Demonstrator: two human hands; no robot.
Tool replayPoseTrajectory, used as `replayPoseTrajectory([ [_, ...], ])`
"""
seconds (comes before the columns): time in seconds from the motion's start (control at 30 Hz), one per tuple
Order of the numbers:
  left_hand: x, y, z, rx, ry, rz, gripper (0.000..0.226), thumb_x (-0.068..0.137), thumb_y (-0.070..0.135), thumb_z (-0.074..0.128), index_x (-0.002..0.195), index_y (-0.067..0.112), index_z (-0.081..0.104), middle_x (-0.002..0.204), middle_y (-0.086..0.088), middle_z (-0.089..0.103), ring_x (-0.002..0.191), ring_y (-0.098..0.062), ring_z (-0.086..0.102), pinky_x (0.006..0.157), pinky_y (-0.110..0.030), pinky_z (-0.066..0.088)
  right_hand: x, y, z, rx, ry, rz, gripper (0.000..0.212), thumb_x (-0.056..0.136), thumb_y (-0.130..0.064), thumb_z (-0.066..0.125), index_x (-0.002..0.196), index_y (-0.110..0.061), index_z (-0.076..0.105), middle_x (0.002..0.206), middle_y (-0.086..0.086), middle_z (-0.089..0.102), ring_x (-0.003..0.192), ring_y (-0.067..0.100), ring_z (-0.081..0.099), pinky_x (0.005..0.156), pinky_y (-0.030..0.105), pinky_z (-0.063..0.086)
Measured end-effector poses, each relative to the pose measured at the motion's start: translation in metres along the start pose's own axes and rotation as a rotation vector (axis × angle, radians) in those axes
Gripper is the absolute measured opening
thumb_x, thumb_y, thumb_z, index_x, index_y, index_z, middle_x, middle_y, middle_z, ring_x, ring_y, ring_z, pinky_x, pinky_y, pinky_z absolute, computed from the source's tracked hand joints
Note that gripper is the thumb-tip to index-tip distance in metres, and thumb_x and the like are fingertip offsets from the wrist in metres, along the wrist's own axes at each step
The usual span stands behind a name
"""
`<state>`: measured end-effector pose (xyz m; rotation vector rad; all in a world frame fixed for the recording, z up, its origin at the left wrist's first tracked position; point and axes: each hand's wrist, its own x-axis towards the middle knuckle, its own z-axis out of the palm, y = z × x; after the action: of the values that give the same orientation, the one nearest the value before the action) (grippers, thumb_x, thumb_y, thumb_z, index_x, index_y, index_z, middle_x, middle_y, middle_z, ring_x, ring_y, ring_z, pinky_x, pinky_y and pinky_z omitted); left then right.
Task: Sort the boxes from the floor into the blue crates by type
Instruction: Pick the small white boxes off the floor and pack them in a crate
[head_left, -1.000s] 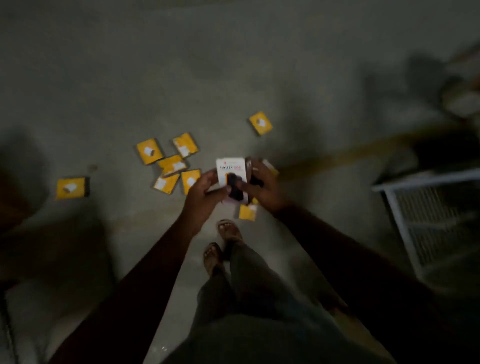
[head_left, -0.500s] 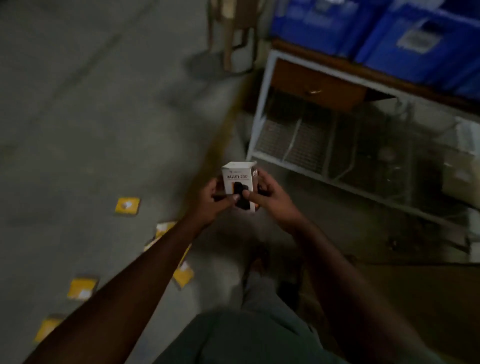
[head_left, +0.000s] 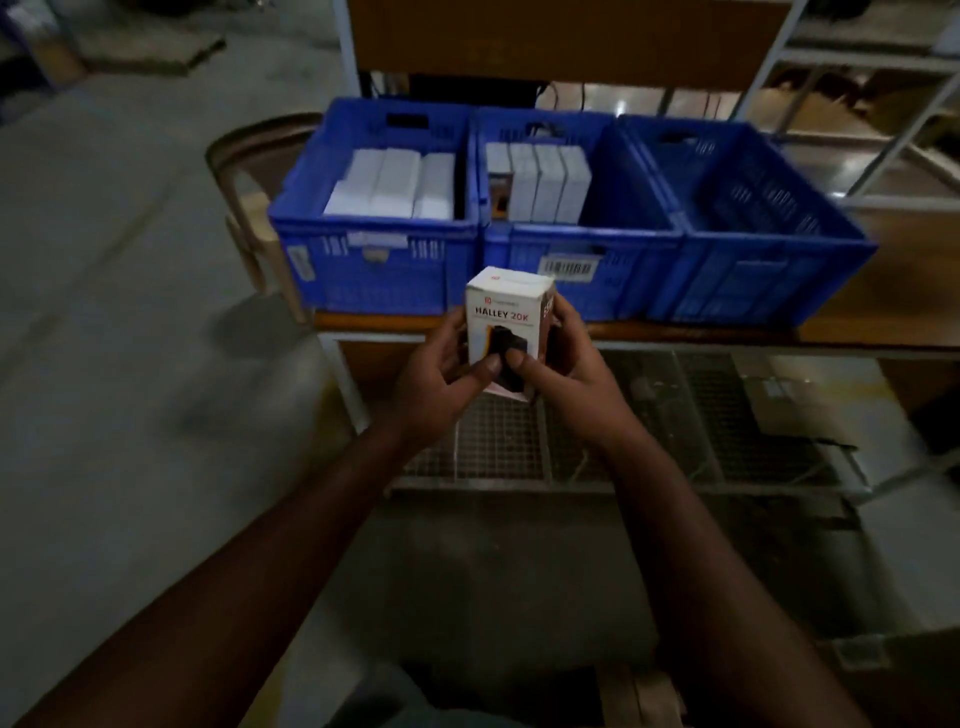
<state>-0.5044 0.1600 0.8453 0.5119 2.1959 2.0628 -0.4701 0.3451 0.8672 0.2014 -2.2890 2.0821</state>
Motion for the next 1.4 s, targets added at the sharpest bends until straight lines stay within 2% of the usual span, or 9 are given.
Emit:
replayPoseTrajectory([
  [0.27, 0.176, 0.011, -0.031, -0.029, -0.113, 0.138, 0.059, 0.097, 0.004, 0.06, 0.147, 0.025, 0.037, 0.138, 0.009, 0.058, 0.129, -0.005, 0.056, 0.103, -0.029, 0.051, 0.141, -0.024, -0.035, -0.049, 0.014, -0.056, 0.07, 0.102, -0.011, 0.057, 0.154, -0.039, 0.021, 0.142, -0.015, 0.052, 0.127, -0.003, 0.055, 0.096, 0.022, 0.054],
  [0.4, 0.26, 0.017, -0.052, 0.031, -0.201, 0.201, 0.06, 0.098, 0.009, 0.061, 0.151, 0.015, 0.033, 0.145, 0.0, 0.054, 0.133, -0.011, 0.053, 0.108, -0.04, 0.049, 0.212, -0.031, -0.044, -0.105, 0.111, -0.096, 0.074, 0.101, -0.013, 0.06, 0.159, -0.031, 0.019, 0.151, -0.002, 0.049, 0.137, 0.013, 0.052, 0.108, 0.043, 0.051],
  [0.57, 0.336, 0.02, -0.066, 0.087, -0.287, 0.209, 0.066, 0.095, 0.01, 0.066, 0.152, 0.011, 0.032, 0.145, -0.001, 0.054, 0.133, -0.011, 0.053, 0.107, -0.04, 0.049, 0.274, -0.025, -0.065, -0.175, 0.17, -0.096, 0.072, 0.097, -0.035, 0.068, 0.156, -0.043, 0.026, 0.151, -0.006, 0.05, 0.138, 0.015, 0.05, 0.109, 0.051, 0.048],
  [0.77, 0.39, -0.003, -0.07, 0.171, -0.406, 0.081, 0.077, 0.091, 0.006, 0.07, 0.153, 0.025, 0.03, 0.138, 0.01, 0.056, 0.124, 0.002, 0.056, 0.091, -0.021, 0.055, 0.322, -0.006, -0.088, -0.392, 0.184, -0.044, 0.064, 0.094, -0.034, 0.073, 0.15, -0.03, 0.042, 0.138, -0.013, 0.058, 0.126, 0.004, 0.056, 0.094, 0.025, 0.056],
  [0.93, 0.433, -0.018, -0.064, 0.257, -0.469, 0.031, 0.076, 0.087, 0.003, 0.074, 0.149, 0.025, 0.037, 0.133, 0.011, 0.06, 0.124, -0.003, 0.058, 0.095, -0.023, 0.054, 0.355, 0.014, -0.121, -0.471, 0.11, 0.022, 0.066, 0.083, -0.033, 0.084, 0.137, -0.024, 0.047, 0.131, -0.012, 0.063, 0.115, 0.002, 0.064, 0.095, 0.04, 0.058],
  [1.13, 0.48, -0.032, -0.056, 0.458, -0.591, 0.066, 0.071, 0.084, 0.006, 0.078, 0.146, 0.018, 0.047, 0.138, 0.005, 0.059, 0.128, -0.005, 0.056, 0.104, -0.024, 0.048, 0.403, 0.022, -0.169, -0.548, -0.208, 0.039, 0.116, 0.075, -0.015, 0.09, 0.16, -0.03, 0.011, 0.144, -0.004, 0.049, 0.123, 0.004, 0.061, 0.096, 0.025, 0.056],
  [1.23, 0.492, -0.046, -0.05, 0.546, -0.59, 0.018, 0.069, 0.082, 0.004, 0.079, 0.144, 0.017, 0.05, 0.137, 0.003, 0.061, 0.127, -0.006, 0.057, 0.106, -0.024, 0.046, 0.431, 0.041, -0.179, -0.642, -0.23, 0.003, 0.104, 0.073, -0.025, 0.092, 0.155, -0.02, 0.028, 0.142, -0.004, 0.051, 0.124, 0.009, 0.057, 0.095, 0.028, 0.057],
  [1.3, 0.502, -0.056, -0.049, 0.879, -0.492, 0.087, 0.066, 0.084, 0.012, 0.078, 0.144, 0.019, 0.05, 0.143, -0.001, 0.057, 0.136, -0.017, 0.049, 0.115, -0.041, 0.037, 0.447, 0.059, -0.175, -0.647, -0.188, 0.015, 0.096, 0.068, -0.033, 0.094, 0.145, -0.017, 0.038, 0.132, -0.004, 0.056, 0.114, 0.009, 0.059, 0.086, 0.021, 0.056],
  [1.4, 0.516, -0.064, -0.044, 1.253, -0.347, -0.006, 0.066, 0.094, 0.019, 0.063, 0.153, 0.019, 0.035, 0.163, -0.004, 0.028, 0.154, -0.025, 0.012, 0.124, -0.053, 0.0, 0.467, 0.092, -0.159, -0.741, -0.184, 0.034, 0.09, 0.066, -0.032, 0.095, 0.136, -0.014, 0.041, 0.124, 0.0, 0.057, 0.106, 0.014, 0.059, 0.076, 0.015, 0.05],
])
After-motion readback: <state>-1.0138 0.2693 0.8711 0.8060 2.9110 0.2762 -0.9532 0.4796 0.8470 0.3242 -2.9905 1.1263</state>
